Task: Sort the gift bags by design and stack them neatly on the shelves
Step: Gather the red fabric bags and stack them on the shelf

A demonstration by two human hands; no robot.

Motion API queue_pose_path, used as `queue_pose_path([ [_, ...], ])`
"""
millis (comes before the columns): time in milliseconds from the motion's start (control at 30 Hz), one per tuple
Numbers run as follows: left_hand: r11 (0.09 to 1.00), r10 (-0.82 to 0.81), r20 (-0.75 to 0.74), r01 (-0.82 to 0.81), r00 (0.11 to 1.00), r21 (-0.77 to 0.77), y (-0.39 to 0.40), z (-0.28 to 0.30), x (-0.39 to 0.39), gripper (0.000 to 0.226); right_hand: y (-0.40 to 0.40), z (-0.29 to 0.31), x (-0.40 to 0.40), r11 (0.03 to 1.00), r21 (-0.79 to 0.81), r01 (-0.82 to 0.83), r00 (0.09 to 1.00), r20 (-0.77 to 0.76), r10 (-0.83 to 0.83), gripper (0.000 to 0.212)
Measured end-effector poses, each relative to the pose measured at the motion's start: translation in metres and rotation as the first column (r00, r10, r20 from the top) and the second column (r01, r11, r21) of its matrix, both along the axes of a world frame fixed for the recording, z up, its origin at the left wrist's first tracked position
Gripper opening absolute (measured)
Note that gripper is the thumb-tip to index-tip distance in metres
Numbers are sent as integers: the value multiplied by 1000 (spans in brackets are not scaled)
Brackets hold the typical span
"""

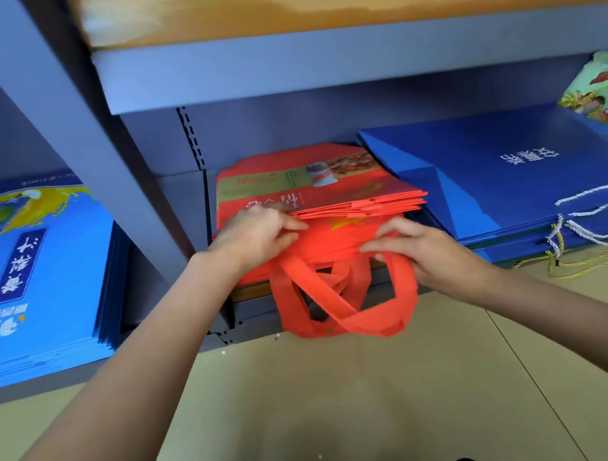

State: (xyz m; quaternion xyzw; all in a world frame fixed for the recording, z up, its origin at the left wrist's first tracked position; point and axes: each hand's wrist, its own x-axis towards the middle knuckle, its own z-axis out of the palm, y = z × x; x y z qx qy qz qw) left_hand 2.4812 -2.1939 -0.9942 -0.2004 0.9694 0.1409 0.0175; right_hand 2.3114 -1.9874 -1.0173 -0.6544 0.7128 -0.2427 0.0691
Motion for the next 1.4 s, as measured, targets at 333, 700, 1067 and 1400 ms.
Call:
queue_pose_path([
  [333,996,88,111,-86,990,-18,-2,4,0,90,20,-8,9,991,-34,-133,990,-61,131,35],
  [700,982,184,-114,-187,976,-15,-4,6,0,34,28,-11,0,987,39,-153,970,-184,157,44],
  [1067,982,126,35,-130,991,135,2,10,1,45,-23,26,8,859,13,511,509,801,-315,17],
  [1400,964,259,-111,-248,960,98,4,13,5,51,-38,31,8,887,-212,411,861,409,-302,23],
])
